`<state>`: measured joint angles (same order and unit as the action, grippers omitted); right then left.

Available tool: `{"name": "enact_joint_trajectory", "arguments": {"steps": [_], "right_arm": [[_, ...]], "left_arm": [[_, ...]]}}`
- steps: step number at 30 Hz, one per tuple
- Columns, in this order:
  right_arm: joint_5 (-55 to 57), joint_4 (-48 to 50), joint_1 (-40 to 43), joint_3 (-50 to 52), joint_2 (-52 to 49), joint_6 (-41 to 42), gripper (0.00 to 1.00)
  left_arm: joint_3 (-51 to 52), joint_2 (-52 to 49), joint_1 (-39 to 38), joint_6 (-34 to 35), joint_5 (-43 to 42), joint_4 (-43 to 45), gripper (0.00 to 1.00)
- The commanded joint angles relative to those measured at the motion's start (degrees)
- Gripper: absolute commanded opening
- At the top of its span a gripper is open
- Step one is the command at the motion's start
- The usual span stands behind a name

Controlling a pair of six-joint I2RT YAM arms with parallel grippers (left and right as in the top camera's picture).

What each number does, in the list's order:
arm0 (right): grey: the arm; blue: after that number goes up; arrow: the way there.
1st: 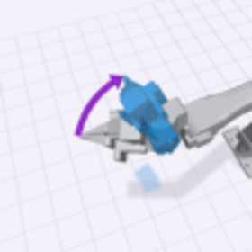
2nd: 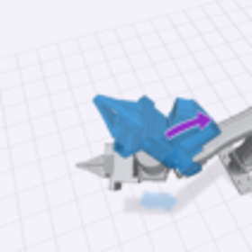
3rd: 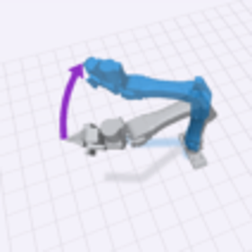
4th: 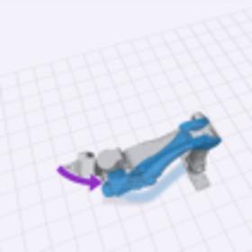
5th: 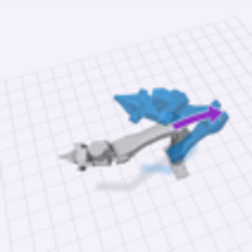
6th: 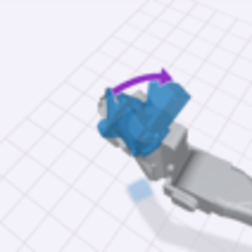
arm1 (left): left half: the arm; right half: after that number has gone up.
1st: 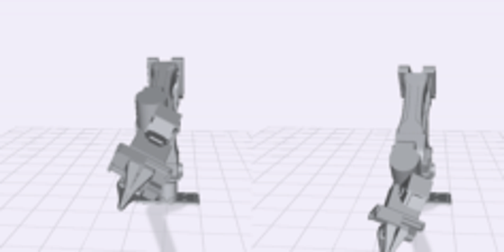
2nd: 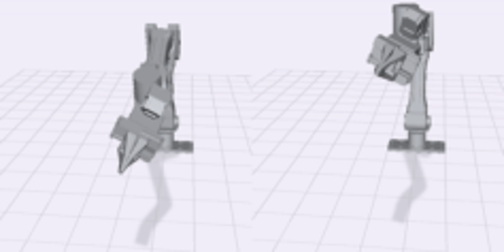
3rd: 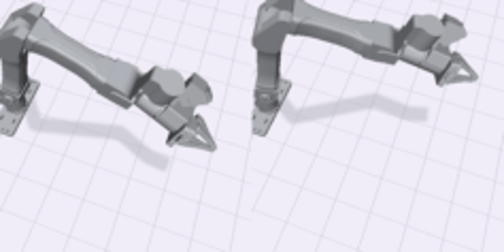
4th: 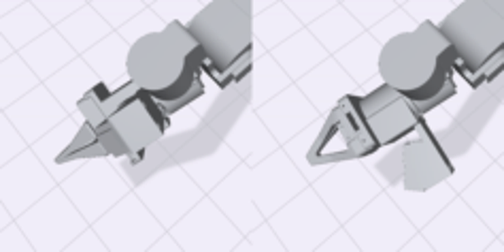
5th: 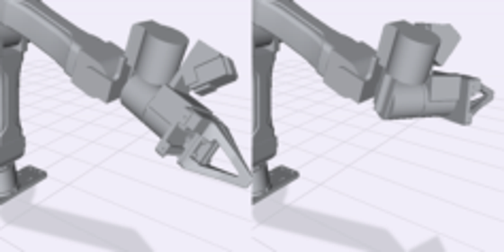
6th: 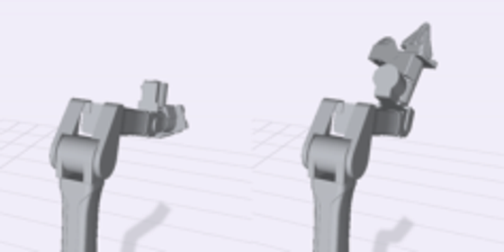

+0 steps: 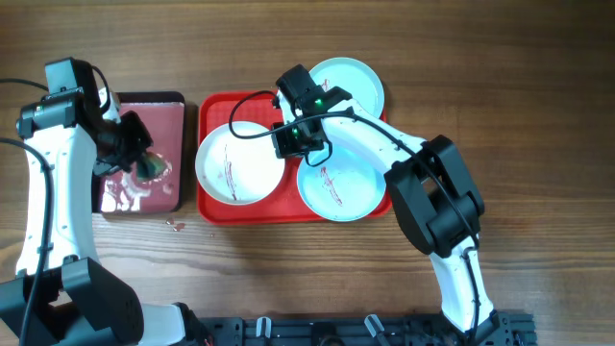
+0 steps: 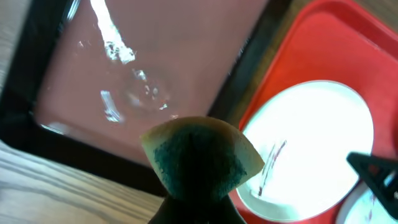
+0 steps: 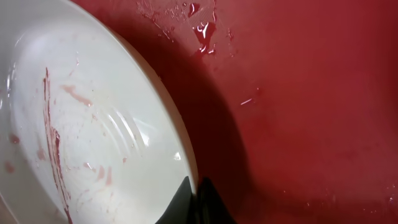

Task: Clean dirty plates on tray and stack at the side
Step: 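Carry the sponge with the left gripper onto the white plate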

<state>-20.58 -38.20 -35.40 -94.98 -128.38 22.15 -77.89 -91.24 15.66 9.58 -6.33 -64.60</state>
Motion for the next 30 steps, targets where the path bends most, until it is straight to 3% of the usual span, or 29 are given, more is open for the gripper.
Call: {"name": "enact_joint_trajectory", "arguments": {"steps": [1, 14, 30], "right_arm": [[-1.07, 0.02, 0.24, -0.83, -1.46, -0.07, 0.04], [1.38, 0.44, 0.17, -0.81, -1.27, 1.42, 0.04], [1.88, -1.05, 0.17, -0.81, -1.27, -0.70, 0.04]], "left_arm": [[0.31, -0.57, 0.22, -1.92, -3.67, -1.25, 0.04], [7.13, -0.59, 0.33, -0.26, -0.26, 1.29, 0.04], [7.54, -0.26, 0.13, -0.17, -5.64, 2.64, 0.04]]}}
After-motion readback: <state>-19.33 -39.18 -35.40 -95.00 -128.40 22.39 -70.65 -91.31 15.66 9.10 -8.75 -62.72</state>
